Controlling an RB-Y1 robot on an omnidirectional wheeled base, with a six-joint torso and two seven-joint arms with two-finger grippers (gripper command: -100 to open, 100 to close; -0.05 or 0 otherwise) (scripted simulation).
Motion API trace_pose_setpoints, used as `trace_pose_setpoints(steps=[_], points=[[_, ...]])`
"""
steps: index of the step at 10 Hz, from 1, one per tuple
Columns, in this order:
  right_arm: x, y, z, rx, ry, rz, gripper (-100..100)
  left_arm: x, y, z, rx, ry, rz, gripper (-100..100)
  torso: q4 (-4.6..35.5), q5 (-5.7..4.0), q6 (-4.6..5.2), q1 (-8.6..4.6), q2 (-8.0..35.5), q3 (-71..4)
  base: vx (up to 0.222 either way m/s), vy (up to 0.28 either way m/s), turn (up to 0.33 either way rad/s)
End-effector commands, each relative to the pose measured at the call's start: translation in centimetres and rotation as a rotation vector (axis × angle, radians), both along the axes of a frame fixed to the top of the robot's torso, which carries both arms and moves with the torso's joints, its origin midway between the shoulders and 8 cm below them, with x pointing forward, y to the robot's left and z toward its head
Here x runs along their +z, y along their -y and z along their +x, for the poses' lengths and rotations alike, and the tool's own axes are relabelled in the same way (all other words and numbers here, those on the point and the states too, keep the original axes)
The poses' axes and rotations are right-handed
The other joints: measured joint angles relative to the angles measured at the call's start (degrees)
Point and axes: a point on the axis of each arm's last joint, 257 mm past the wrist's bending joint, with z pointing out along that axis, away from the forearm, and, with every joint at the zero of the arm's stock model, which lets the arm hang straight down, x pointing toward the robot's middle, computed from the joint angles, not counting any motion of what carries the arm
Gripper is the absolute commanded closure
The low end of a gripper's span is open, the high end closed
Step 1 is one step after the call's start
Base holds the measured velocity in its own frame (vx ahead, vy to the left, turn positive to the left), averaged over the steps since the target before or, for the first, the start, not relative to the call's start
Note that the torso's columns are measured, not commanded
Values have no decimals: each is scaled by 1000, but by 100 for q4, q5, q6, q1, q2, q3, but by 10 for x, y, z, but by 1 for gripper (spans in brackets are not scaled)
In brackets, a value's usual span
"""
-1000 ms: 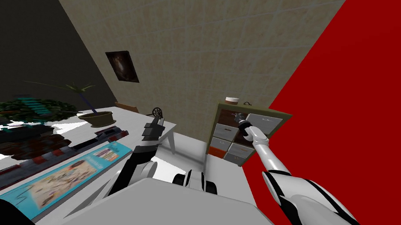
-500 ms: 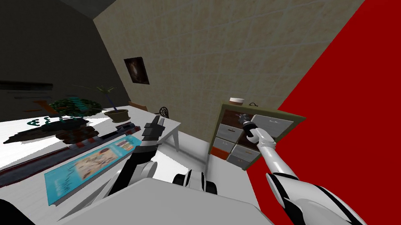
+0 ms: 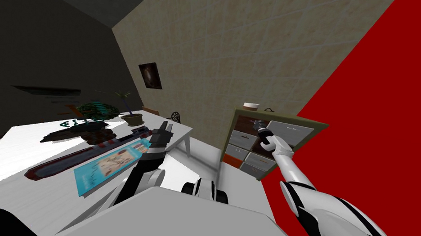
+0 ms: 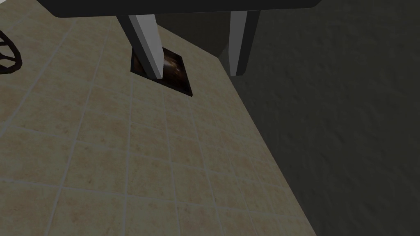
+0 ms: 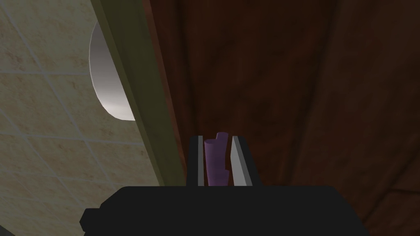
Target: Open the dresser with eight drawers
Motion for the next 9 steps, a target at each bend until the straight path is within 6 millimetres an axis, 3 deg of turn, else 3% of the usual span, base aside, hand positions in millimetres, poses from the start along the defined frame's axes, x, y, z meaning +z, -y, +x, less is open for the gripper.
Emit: trace_pose_setpoints(steps=[1, 4, 7, 9], points=[[-2, 29, -10, -45, 7, 21, 100, 0, 0, 0, 0, 0, 0, 0, -2, -3, -11, 0, 10, 5, -55, -1, 141], [6, 30, -8, -46, 8, -5, 100, 0, 0, 0, 0, 0, 0, 0, 1, 7, -12, 16, 3, 1, -39, 16, 13], [11, 38, -8, -60, 3, -11, 100, 0, 0, 0, 0, 0, 0, 0, 11, 13, -7, 31, 35, 22, -154, 64, -10], [10, 32, -6, -46, 3, -11, 100, 0, 0, 0, 0, 0, 0, 0, 21, 23, -13, 21, 9, 7, -104, 42, -6]])
